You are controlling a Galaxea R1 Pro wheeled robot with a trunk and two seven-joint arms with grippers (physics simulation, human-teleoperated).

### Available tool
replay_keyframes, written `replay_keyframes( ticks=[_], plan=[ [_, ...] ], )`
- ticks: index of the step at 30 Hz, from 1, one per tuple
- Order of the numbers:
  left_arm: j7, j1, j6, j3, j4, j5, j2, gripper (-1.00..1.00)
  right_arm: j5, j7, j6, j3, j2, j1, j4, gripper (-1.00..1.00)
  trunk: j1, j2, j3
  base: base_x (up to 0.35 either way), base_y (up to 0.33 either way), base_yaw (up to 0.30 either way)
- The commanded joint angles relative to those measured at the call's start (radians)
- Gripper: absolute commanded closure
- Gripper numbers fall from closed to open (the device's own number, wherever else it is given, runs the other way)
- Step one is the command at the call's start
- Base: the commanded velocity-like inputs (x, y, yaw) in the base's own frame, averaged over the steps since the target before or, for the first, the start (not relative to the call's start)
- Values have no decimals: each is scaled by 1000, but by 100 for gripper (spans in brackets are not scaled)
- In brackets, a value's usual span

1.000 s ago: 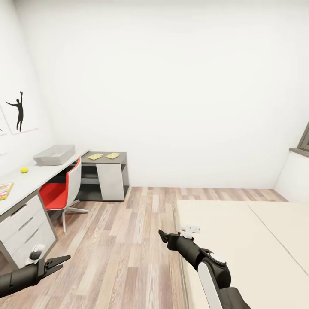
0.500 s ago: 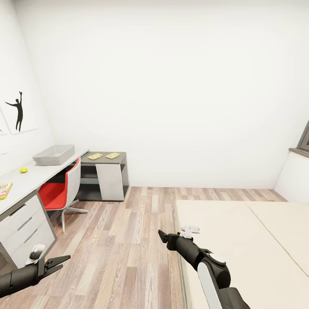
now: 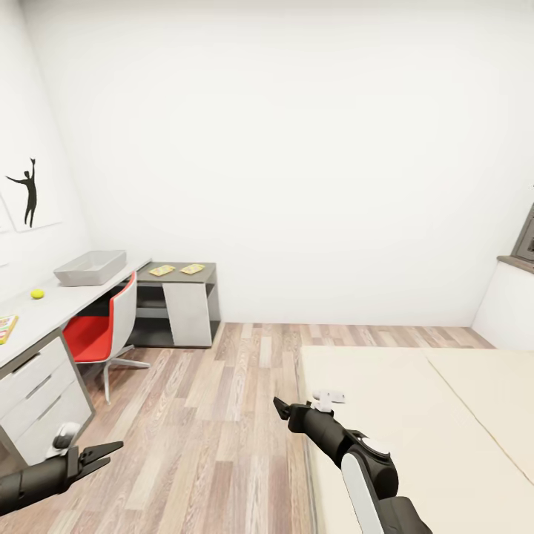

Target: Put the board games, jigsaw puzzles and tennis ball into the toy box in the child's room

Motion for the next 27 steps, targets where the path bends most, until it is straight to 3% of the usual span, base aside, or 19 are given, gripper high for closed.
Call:
replay_keyframes(
  ticks=[1,11,27],
  plan=[
    [-3,0,10,1,0,1,0,-100,1,3,5,-1,0,0,-1,-100,0,-1,0,0,-119,0],
    [-2,0,10,1,0,1,-2,-100,1,3,5,-1,0,0,0,-100,0,-1,0,0,-96,0],
    [-2,0,10,1,-1,1,-2,-100,2,3,5,-1,0,0,-1,-100,0,-1,0,0,-209,0]
  ],
)
